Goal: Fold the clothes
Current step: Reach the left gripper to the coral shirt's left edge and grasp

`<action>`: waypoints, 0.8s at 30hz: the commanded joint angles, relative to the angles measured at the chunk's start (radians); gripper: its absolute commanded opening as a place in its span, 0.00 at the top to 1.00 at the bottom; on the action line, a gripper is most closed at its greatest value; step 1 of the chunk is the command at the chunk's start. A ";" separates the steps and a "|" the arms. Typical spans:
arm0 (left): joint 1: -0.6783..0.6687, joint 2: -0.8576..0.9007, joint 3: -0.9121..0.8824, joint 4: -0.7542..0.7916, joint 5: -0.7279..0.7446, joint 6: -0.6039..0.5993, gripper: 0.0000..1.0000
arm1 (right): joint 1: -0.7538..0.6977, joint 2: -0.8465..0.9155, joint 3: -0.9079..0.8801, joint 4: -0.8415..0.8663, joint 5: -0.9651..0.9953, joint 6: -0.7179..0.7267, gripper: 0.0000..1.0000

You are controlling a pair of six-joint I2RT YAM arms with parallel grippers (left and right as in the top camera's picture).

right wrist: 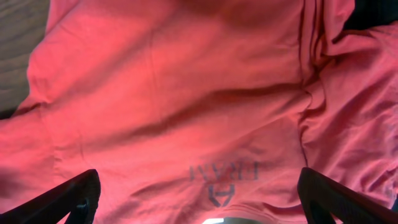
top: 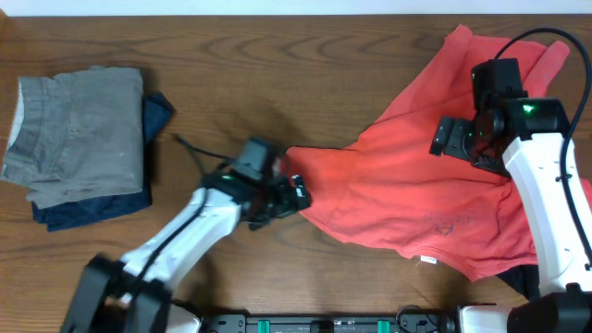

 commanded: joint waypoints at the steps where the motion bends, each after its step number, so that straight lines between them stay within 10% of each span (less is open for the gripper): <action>1: -0.071 0.080 -0.011 0.055 0.008 -0.189 0.02 | -0.010 -0.016 -0.001 -0.001 -0.005 0.016 0.01; 9: -0.229 0.194 -0.011 0.341 0.030 -0.222 0.01 | -0.011 -0.016 -0.001 0.000 -0.004 0.016 0.01; 13: -0.262 0.205 -0.011 0.407 -0.033 -0.222 0.43 | -0.011 -0.016 -0.001 0.000 -0.005 0.016 0.01; 16: -0.251 0.205 -0.011 0.422 -0.063 -0.221 0.94 | -0.011 -0.016 -0.001 -0.001 -0.004 0.015 0.01; 24: -0.038 0.073 0.031 0.426 -0.009 -0.047 0.94 | -0.032 -0.016 -0.001 -0.001 0.001 0.015 0.01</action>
